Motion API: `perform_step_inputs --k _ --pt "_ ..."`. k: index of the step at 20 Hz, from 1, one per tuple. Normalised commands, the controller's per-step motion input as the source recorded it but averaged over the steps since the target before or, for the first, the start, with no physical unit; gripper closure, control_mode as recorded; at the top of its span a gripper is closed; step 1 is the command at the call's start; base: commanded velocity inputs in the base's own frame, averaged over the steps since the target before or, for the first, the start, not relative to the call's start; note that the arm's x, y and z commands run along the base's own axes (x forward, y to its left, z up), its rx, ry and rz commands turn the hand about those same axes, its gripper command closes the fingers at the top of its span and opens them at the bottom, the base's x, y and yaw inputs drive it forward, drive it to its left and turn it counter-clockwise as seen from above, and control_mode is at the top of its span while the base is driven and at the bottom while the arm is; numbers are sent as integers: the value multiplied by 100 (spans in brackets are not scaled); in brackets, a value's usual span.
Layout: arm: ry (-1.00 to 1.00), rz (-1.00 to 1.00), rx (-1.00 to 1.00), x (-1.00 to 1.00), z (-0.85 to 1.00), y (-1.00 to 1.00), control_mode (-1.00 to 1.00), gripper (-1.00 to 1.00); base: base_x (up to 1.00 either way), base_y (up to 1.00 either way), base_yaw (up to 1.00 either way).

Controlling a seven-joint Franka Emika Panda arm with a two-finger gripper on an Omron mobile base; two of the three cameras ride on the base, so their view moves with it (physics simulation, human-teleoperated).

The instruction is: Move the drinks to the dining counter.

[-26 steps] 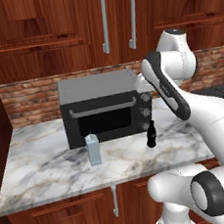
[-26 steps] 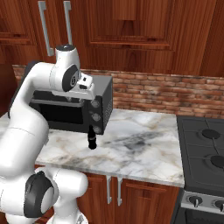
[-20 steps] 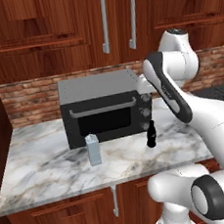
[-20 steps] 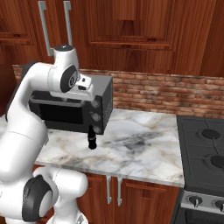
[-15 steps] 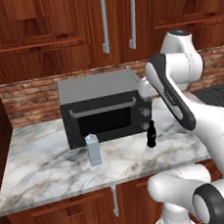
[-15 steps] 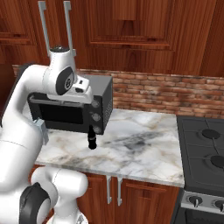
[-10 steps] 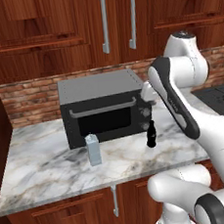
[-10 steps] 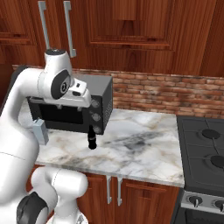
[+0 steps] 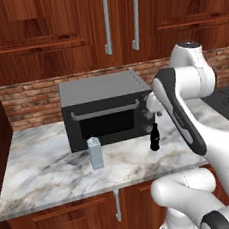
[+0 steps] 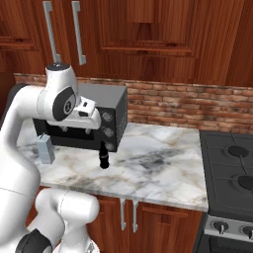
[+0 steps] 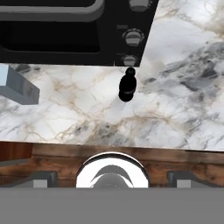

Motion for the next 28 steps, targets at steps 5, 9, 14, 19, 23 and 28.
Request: perform_step_inputs --k 5,9,14,19,23,28 --pt "1 0 0 0 -18 0 -100 -100 0 0 0" --pt "4 0 0 0 -26 0 -100 -100 0 0 0" --pt "5 0 -3 0 -34 0 -100 -100 0 0 0" --pt "2 0 0 0 -23 -7 -100 -100 0 0 0" --pt "2 0 0 1 -7 -6 -100 -100 0 0 0" --pt "2 0 0 6 -12 -10 -100 -100 0 0 0"
